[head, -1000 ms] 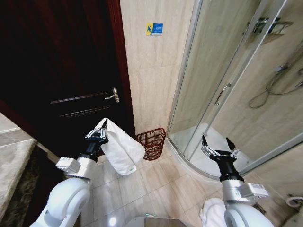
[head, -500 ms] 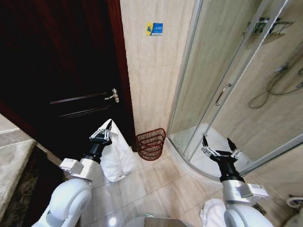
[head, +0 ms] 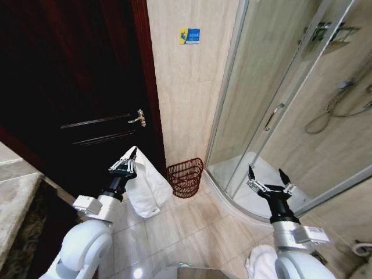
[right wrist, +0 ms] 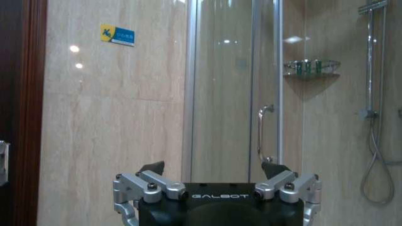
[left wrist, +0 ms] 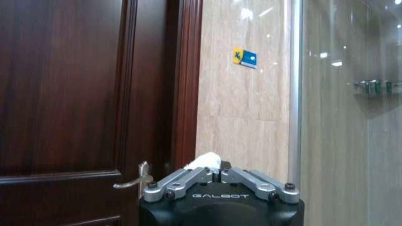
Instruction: Discard the used towel into the hamper.
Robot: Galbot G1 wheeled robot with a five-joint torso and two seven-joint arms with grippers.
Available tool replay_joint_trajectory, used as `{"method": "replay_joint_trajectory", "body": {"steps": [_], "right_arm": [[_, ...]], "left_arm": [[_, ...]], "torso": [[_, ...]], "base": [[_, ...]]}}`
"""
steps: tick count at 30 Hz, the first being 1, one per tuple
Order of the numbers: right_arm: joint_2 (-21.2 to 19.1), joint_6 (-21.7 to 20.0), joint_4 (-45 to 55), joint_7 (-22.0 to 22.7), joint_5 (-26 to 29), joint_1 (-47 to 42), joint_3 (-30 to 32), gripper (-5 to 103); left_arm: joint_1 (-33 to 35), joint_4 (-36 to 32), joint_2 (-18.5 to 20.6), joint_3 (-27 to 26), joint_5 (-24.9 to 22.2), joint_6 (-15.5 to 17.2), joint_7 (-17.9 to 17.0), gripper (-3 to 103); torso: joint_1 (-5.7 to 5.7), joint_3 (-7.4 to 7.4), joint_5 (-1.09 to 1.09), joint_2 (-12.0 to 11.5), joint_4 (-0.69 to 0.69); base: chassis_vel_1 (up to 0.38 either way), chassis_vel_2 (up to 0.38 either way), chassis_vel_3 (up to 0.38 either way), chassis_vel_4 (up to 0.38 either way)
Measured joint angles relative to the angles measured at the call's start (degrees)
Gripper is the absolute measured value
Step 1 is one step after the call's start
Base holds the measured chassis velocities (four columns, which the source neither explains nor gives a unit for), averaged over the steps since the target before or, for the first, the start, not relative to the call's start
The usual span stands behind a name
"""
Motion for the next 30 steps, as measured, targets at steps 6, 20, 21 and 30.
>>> {"method": "replay_joint_trajectory", "body": {"steps": [6, 20, 21, 30], "right_arm": [[0.0, 0.4, 0.0, 0.0, -0.1, -0.2, 0.1, 100], [0.0, 0.7, 0.0, 0.0, -0.1, -0.2, 0.1, 100], [0.0, 0.7, 0.0, 0.0, -0.1, -0.2, 0.1, 100], [0.0, 0.9, 0.0, -0.1, -0.1, -0.2, 0.1, 100]], "left_arm": [[0.1, 0.2, -0.1, 0.0, 1.4, 0.0, -0.4, 1], [0.2, 0.3, -0.2, 0.0, 2.2, 0.3, -0.8, 1], [0.2, 0.3, -0.1, 0.0, 2.2, 0.3, -0.8, 1], [0.3, 0.3, -0.1, 0.0, 2.4, 0.1, -0.4, 1]], "torso": [[0.01, 0.01, 0.00, 0.0, 0.00], [-0.01, 0.00, 0.00, 0.0, 0.00], [0.00, 0.00, 0.00, 0.0, 0.00], [0.01, 0.00, -0.01, 0.0, -0.01]], "base": [[-0.104, 0.093, 0.097, -0.089], [-0.087, 0.066, 0.075, -0.089], [-0.123, 0.033, 0.036, -0.129], [-0.140, 0.031, 0.028, -0.150]]}}
